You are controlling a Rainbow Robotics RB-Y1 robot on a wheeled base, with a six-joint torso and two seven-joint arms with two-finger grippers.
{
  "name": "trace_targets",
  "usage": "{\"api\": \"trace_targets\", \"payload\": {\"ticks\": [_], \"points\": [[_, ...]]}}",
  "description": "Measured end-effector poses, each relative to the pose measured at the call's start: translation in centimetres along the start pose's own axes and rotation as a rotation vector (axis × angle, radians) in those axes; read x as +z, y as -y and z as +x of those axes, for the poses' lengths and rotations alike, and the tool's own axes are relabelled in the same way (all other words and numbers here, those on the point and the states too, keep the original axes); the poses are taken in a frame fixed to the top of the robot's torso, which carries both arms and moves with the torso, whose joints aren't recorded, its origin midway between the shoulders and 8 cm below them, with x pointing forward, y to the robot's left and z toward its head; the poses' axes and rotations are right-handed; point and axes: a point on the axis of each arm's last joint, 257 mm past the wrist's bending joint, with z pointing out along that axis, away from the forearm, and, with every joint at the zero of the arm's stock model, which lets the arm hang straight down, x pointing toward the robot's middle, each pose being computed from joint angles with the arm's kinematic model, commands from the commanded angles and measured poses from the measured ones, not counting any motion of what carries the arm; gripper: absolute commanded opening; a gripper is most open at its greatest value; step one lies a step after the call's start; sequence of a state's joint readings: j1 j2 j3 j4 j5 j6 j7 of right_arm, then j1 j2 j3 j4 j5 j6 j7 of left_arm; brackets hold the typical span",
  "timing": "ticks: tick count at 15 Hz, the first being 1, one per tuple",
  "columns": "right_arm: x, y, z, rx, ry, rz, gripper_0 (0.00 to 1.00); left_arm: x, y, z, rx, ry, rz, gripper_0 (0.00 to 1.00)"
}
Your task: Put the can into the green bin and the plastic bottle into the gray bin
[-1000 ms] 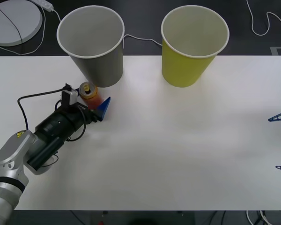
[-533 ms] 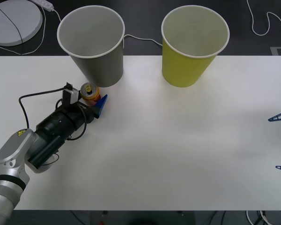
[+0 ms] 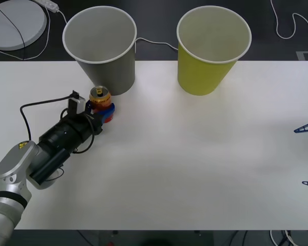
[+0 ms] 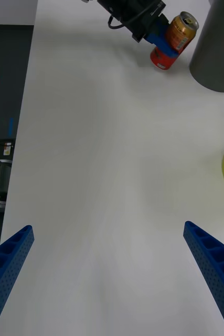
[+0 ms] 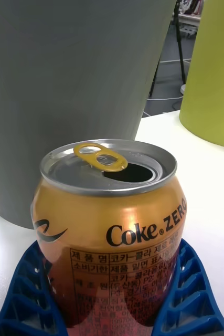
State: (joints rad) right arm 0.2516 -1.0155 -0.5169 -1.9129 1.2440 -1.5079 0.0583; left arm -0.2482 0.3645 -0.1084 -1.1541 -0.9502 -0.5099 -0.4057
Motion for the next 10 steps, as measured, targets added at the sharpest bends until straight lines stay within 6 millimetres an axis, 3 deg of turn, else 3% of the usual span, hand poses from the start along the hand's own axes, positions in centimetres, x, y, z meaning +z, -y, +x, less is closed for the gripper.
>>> {"api": "trace_targets", "payload": {"ticks": [5, 10], "points": [[0.0, 0.0, 0.0, 0.000, 0.000, 0.000, 1.00, -2.2, -0.9, -0.2, 0.034, -0.005, 0.028, 0.00], [0.0, 0.0, 0.0, 0.000, 0.000, 0.000, 1.00, -6.6, -0.1, -1.3, 0.021, -0.045, 0.113, 0.00]]}}
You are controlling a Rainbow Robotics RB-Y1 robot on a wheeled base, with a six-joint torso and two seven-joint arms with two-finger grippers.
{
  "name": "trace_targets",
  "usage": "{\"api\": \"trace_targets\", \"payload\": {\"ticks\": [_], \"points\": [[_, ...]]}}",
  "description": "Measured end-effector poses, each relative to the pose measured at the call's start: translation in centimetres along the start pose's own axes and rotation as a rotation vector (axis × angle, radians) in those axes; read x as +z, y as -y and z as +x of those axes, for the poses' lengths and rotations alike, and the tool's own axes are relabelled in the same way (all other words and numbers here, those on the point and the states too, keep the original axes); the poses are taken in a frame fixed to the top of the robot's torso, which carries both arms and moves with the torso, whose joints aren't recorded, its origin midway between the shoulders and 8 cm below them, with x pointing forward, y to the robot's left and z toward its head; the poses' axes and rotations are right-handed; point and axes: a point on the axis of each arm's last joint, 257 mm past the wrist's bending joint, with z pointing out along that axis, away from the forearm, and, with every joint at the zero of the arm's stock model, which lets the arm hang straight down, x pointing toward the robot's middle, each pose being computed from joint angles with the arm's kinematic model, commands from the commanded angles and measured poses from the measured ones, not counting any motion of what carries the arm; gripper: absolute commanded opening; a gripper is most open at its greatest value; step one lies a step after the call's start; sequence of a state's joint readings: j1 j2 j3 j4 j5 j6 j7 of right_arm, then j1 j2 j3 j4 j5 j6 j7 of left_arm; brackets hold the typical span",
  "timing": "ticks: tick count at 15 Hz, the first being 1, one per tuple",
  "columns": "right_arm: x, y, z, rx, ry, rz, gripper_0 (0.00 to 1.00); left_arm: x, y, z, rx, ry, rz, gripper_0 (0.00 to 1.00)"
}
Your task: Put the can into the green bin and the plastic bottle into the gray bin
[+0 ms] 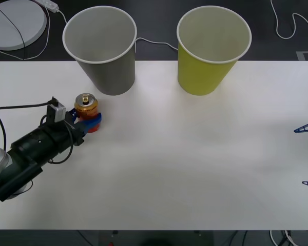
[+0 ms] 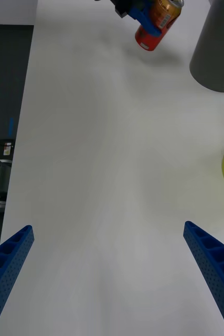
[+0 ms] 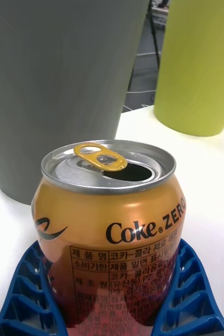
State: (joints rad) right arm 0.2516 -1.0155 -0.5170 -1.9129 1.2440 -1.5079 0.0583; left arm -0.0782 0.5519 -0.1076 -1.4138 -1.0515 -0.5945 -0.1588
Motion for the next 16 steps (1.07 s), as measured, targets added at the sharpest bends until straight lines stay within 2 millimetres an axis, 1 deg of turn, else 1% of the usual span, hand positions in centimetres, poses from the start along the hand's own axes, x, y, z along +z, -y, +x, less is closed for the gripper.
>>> {"api": "trace_targets", "payload": {"ticks": [4, 7, 8, 10, 13, 16], "points": [[0.0, 0.0, 0.0, 0.000, 0.000, 0.000, 1.00, -3.6, 0.4, -2.2, -0.007, -0.089, 0.098, 0.00], [0.0, 0.0, 0.0, 0.000, 0.000, 0.000, 1.00, -6.3, 0.2, -4.4, -0.014, -0.171, 0.201, 0.00], [0.0, 0.0, 0.0, 0.000, 0.000, 0.000, 1.00, -6.9, 0.2, -5.0, -0.015, -0.190, 0.222, 0.00], [0.0, 0.0, 0.0, 0.000, 0.000, 0.000, 1.00, -8.8, 0.1, -6.9, -0.018, -0.253, 0.276, 0.00], [0.0, 0.0, 0.0, 0.000, 0.000, 0.000, 1.00, -10.6, 0.0, -9.4, 0.021, -0.344, 0.300, 0.00], [0.0, 0.0, 0.0, 0.000, 0.000, 0.000, 1.00, -11.5, 0.2, -11.9, 0.057, -0.414, 0.298, 0.00]]}}
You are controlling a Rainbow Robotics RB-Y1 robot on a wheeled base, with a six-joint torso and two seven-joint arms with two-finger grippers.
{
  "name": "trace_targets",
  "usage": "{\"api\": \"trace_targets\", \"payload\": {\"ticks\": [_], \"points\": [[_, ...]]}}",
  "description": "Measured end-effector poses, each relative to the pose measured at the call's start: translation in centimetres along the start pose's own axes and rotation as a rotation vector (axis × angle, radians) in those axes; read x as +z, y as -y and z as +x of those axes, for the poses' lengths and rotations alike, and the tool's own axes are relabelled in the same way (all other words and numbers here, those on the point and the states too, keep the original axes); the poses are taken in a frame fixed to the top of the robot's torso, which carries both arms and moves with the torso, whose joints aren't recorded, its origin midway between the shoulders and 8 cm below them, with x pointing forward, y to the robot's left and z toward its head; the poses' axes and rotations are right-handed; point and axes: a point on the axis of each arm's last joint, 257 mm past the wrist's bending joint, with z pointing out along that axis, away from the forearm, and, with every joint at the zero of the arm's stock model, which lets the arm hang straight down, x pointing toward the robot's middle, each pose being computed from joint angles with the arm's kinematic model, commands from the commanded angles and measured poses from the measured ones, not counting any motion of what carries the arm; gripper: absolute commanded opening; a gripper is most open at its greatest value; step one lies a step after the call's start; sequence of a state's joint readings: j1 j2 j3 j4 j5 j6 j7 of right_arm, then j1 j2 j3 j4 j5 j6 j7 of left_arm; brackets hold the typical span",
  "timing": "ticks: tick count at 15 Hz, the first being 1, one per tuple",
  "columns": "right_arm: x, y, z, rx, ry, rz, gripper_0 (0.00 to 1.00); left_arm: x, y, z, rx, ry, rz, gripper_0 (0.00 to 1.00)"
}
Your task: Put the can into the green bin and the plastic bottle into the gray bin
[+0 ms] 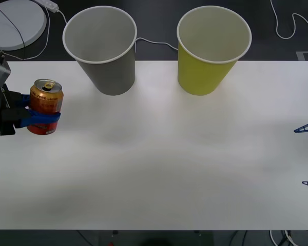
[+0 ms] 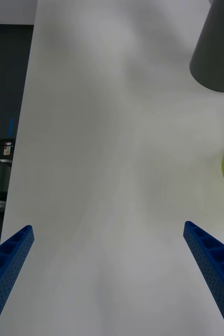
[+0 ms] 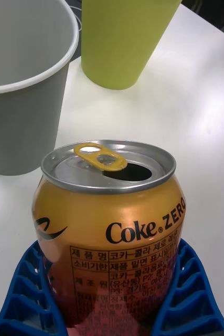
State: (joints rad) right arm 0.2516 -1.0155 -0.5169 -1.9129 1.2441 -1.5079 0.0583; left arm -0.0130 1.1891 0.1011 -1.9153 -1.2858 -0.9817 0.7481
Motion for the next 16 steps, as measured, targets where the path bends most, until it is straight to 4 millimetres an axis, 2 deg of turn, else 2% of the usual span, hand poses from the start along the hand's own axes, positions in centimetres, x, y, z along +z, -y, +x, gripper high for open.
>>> {"api": "trace_targets", "payload": {"ticks": [5, 8, 12, 16], "points": [[0.0, 0.0, 0.0, 0.000, 0.000, 0.000, 1.00, -1.8, 0.8, -4.6, 0.022, -0.059, 0.012, 0.00], [0.0, 0.0, 0.0, 0.000, 0.000, 0.000, 1.00, -2.5, 0.6, -7.4, 0.032, -0.102, 0.004, 0.00], [0.0, 0.0, 0.0, 0.000, 0.000, 0.000, 1.00, -0.7, 0.0, -10.2, 0.028, -0.169, -0.051, 0.00], [0.0, 0.0, 0.0, 0.000, 0.000, 0.000, 1.00, 1.1, 0.2, -14.8, 0.068, -0.202, -0.033, 0.00]]}}
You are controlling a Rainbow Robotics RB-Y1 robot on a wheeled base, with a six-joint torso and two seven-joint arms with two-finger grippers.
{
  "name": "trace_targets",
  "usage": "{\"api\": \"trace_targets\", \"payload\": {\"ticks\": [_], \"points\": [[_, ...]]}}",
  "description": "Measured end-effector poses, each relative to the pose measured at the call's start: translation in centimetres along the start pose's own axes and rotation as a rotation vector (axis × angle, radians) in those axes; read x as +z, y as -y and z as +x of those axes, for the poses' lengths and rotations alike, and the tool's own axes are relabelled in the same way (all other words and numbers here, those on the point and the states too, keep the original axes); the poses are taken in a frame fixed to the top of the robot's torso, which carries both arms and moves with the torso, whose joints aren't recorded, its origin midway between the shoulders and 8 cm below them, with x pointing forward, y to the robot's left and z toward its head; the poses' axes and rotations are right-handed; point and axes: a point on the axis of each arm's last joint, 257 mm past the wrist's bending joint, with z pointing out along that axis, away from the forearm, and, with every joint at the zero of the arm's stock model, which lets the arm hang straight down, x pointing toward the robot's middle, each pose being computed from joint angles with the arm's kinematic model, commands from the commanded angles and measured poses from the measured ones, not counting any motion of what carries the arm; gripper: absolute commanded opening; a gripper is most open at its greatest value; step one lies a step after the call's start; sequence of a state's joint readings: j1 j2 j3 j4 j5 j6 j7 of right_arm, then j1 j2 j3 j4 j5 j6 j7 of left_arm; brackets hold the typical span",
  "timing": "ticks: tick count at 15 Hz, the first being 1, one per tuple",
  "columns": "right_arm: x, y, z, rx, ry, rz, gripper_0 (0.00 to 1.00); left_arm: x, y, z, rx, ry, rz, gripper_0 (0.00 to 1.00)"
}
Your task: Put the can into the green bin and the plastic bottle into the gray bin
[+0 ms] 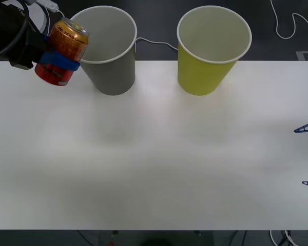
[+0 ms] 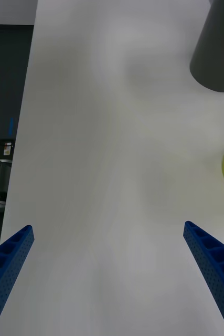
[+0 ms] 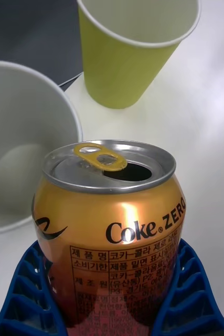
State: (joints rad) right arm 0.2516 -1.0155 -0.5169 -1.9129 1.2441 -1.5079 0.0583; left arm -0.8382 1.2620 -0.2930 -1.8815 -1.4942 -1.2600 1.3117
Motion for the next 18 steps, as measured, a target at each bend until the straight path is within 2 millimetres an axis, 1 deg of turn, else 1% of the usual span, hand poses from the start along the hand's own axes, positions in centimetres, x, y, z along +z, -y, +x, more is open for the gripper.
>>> {"api": "trace_targets", "payload": {"ticks": [2, 5, 7, 9, 13, 16, 18], "points": [[0.0, 0.0, 0.0, 0.000, 0.000, 0.000, 1.00, 0.1, 0.3, -3.1, -0.001, 0.018, 0.027, 0.00], [0.0, 0.0, 0.0, 0.000, 0.000, 0.000, 1.00, 0.9, 0.3, -7.1, 0.030, 0.031, 0.026, 0.00], [0.0, 0.0, 0.0, 0.000, 0.000, 0.000, 1.00, 1.6, 0.2, -9.4, 0.042, 0.050, 0.021, 0.00], [0.0, 0.0, 0.0, 0.000, 0.000, 0.000, 1.00, 2.8, 0.6, -11.1, 0.065, 0.052, 0.015, 0.00], [0.0, 0.0, 0.0, 0.000, 0.000, 0.000, 1.00, 5.1, 2.9, -15.4, 0.092, 0.019, -0.004, 0.00], [0.0, 0.0, 0.0, 0.000, 0.000, 0.000, 1.00, 6.4, 3.8, -18.8, 0.108, 0.033, -0.007, 0.00], [0.0, 0.0, 0.0, 0.000, 0.000, 0.000, 1.00, 7.9, 4.6, -20.8, 0.104, 0.056, -0.003, 0.00]]}}
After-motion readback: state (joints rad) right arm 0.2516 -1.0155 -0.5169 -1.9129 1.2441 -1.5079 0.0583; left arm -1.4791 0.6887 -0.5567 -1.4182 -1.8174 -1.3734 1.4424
